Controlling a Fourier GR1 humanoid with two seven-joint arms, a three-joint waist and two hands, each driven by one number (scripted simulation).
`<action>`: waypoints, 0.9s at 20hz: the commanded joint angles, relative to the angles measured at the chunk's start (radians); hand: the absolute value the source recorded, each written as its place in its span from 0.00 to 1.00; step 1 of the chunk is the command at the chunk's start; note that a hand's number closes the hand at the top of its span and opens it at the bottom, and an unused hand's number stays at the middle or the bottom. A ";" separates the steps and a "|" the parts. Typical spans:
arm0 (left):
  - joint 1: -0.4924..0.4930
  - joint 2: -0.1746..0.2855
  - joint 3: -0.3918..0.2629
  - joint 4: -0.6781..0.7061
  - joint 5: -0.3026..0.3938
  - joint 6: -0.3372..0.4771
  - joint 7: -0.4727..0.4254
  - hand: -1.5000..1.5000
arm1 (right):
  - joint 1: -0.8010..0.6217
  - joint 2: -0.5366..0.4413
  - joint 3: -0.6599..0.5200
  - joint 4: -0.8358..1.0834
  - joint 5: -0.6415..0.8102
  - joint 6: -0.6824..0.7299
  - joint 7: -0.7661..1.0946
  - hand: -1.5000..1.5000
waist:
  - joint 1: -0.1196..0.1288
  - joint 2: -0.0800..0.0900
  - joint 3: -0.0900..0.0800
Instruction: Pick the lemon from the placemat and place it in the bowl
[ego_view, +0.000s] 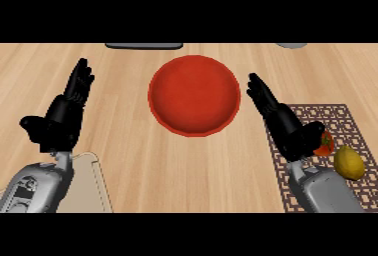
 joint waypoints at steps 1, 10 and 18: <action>0.051 -0.027 0.024 -0.006 0.018 0.004 -0.060 0.50 | -0.024 -0.015 -0.040 -0.036 -0.029 0.041 0.010 0.00 | 0.007 0.003 0.034; 0.075 0.073 0.227 0.015 0.155 -0.060 -0.087 0.50 | 0.168 -0.180 -0.224 -0.131 0.217 -0.132 -0.263 0.00 | -0.040 -0.007 0.035; 0.097 0.058 0.214 -0.021 0.159 -0.095 -0.091 0.50 | 0.481 -0.311 -0.243 -0.391 0.377 -0.130 -0.283 0.00 | -0.012 -0.003 0.034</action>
